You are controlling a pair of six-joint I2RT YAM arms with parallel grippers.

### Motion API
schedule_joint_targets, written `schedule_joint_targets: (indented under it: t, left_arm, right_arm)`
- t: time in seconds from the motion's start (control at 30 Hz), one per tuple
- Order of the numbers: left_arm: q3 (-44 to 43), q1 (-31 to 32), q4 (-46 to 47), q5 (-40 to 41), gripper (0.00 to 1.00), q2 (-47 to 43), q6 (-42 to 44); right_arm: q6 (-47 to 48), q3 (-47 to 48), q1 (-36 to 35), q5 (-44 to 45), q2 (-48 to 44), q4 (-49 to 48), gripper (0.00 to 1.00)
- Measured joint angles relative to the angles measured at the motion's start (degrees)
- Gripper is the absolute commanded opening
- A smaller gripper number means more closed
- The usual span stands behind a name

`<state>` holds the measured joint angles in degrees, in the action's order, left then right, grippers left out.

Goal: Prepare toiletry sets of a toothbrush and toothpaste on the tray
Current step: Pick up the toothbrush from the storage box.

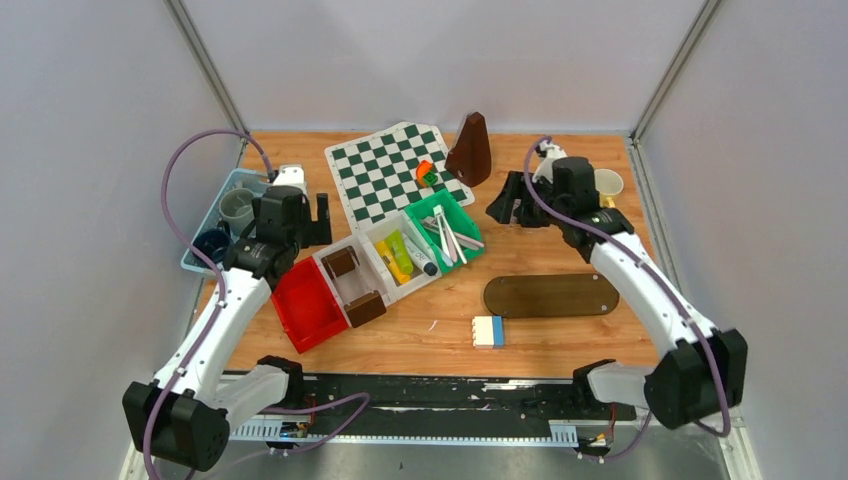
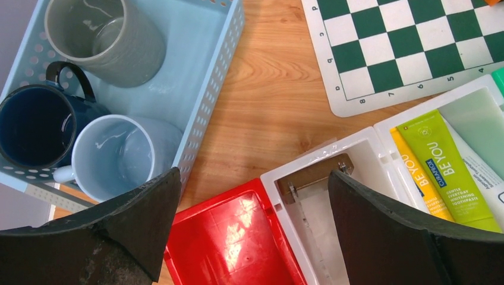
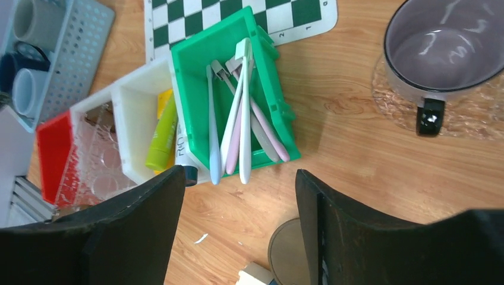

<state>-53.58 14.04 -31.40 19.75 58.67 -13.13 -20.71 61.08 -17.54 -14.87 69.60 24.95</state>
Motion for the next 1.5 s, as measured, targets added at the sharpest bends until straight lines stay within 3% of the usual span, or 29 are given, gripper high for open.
schedule_joint_targets:
  t: [0.3,0.87,1.23,1.5]
  left_arm:
    - [3.50,0.00,1.64,-0.37,1.00,-2.69,1.05]
    - [3.58,0.00,2.91,-1.88,1.00,-4.57,2.16]
    - [3.61,0.00,2.95,-2.78,1.00,-4.57,2.54]
    - [3.61,0.00,3.02,-3.37,1.00,-4.55,2.60]
  right_arm:
    - [3.48,10.67,-8.35,4.50,18.86,1.46,0.51]
    - [9.55,27.30,-16.94,17.75,43.65,3.17,0.28]
    - [11.41,30.40,-18.45,23.80,49.46,4.76,0.03]
    - [11.82,30.47,-19.15,24.85,49.09,5.46,0.03]
